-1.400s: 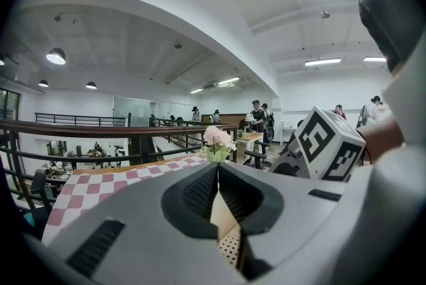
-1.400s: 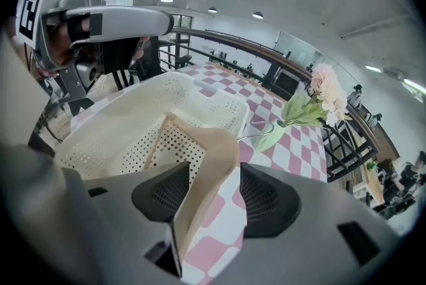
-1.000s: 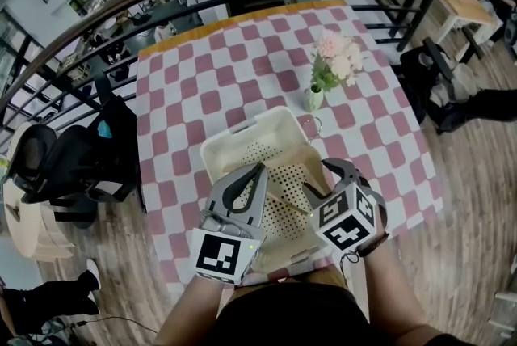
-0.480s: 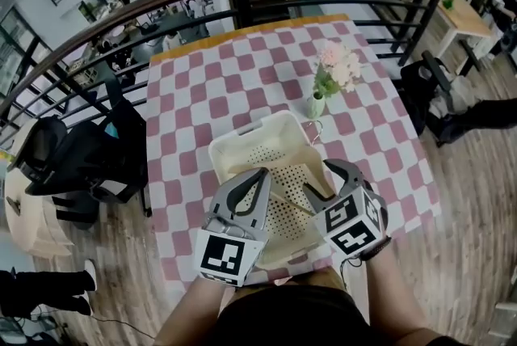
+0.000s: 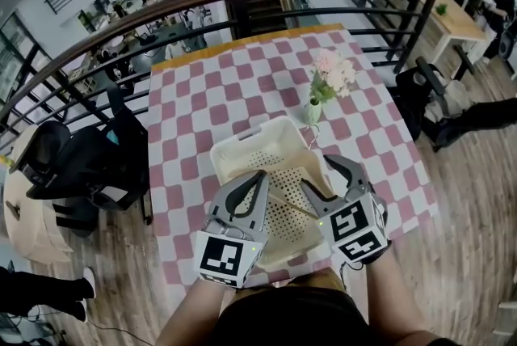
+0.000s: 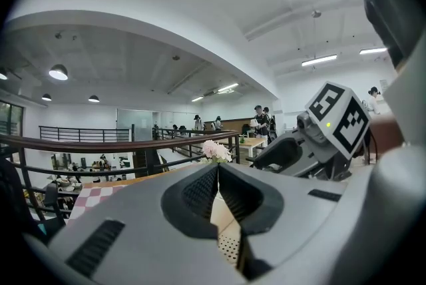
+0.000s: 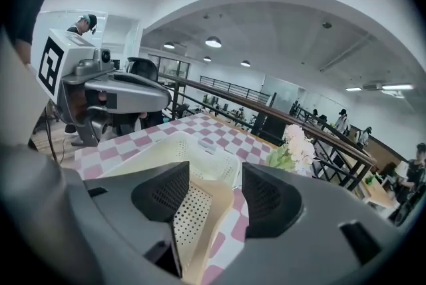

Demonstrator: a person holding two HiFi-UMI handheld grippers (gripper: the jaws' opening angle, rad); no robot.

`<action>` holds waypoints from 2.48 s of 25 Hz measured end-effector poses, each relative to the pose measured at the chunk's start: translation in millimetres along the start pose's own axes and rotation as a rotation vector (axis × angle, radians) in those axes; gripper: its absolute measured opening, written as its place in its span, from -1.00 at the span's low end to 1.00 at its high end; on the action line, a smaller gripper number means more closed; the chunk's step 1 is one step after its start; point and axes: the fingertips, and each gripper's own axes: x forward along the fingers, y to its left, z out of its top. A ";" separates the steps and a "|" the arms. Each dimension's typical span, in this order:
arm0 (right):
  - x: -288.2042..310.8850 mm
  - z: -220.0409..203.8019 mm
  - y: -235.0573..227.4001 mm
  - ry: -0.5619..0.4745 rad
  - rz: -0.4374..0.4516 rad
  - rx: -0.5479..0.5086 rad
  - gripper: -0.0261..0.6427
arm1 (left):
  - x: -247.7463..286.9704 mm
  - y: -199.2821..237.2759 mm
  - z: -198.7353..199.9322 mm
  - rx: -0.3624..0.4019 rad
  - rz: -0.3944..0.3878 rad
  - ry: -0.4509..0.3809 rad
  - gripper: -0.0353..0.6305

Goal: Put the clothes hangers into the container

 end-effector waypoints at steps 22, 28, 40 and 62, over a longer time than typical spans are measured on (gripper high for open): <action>-58.7 91.0 11.3 -0.469 -0.005 0.003 -0.22 | -9.0 -2.6 17.6 0.030 -0.016 -0.045 -0.87; -75.4 110.1 23.9 -0.602 0.036 0.017 -0.22 | -11.0 -5.7 29.6 0.045 -0.030 -0.069 -0.87; -87.4 121.5 36.1 -0.660 0.055 -0.003 -0.66 | -14.6 -7.7 32.1 0.067 -0.046 -0.075 -0.87; -103.2 128.3 32.9 -0.746 0.034 0.052 -0.83 | -19.2 -16.4 40.0 0.098 -0.090 -0.101 -0.87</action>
